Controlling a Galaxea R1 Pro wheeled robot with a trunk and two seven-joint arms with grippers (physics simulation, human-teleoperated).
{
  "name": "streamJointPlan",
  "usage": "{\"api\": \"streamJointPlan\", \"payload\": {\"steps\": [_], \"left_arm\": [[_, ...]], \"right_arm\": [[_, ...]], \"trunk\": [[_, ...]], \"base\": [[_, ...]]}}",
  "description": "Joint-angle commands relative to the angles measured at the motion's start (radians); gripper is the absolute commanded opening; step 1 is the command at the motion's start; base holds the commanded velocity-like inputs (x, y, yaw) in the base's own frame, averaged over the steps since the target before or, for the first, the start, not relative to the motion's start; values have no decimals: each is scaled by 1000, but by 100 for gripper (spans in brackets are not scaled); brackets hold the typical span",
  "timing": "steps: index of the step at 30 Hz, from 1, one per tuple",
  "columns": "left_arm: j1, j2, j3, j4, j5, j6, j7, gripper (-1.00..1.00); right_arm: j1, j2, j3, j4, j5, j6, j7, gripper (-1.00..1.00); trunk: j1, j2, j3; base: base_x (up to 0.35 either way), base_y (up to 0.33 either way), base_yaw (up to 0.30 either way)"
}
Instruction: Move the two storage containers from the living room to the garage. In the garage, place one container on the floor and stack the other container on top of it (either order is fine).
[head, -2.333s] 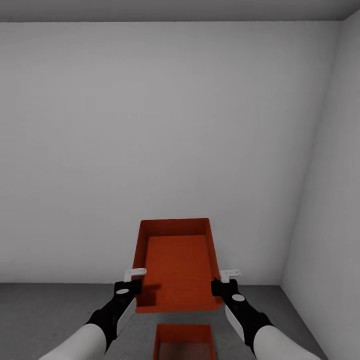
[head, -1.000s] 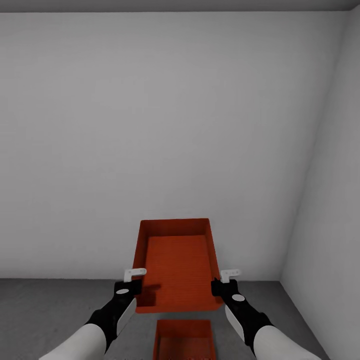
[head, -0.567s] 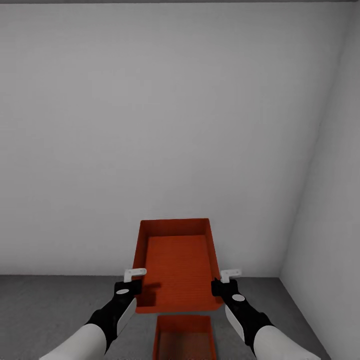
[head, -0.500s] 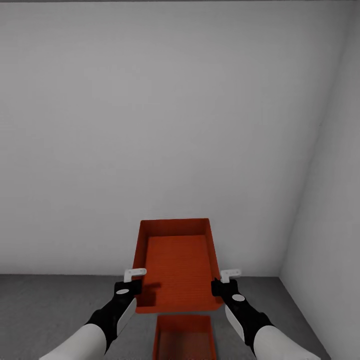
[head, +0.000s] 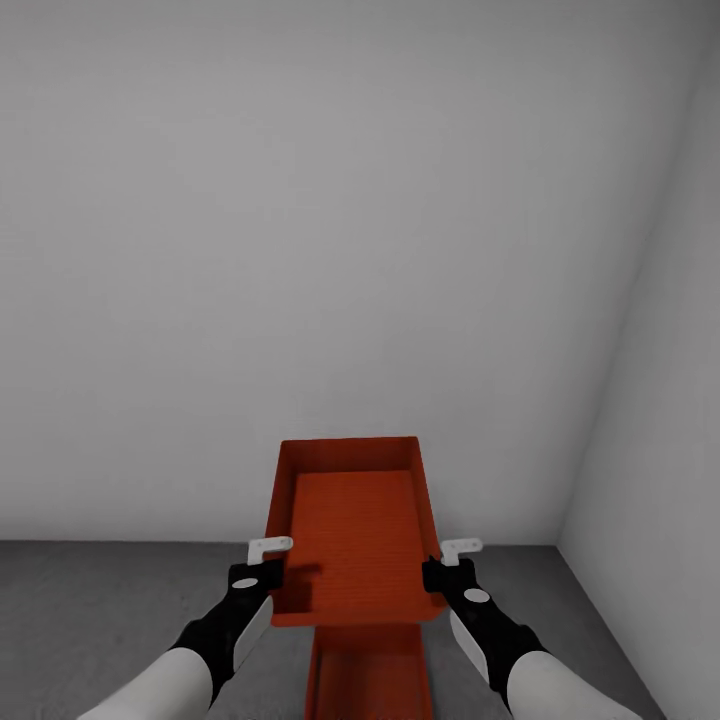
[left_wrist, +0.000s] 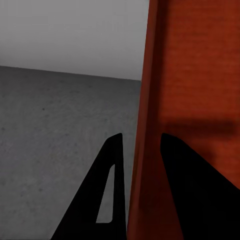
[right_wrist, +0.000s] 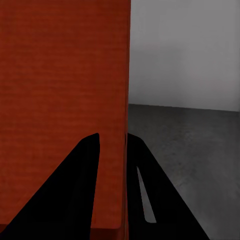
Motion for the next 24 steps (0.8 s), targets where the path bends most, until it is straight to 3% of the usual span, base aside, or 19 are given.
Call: {"api": "streamJointPlan", "payload": {"steps": [1,24], "left_arm": [[-1,21,44,-6,0,-5,9,-100],[-1,21,44,-6,0,-5,10,-100]], "right_arm": [[-1,-1,-7,3,-51,-1,-6,-100],[-1,-1,-7,3,-51,-1,-6,-100]], "trunk": [[0,-1,-2],[0,-1,-39]], "base": [[0,0,0],[0,0,0]]}}
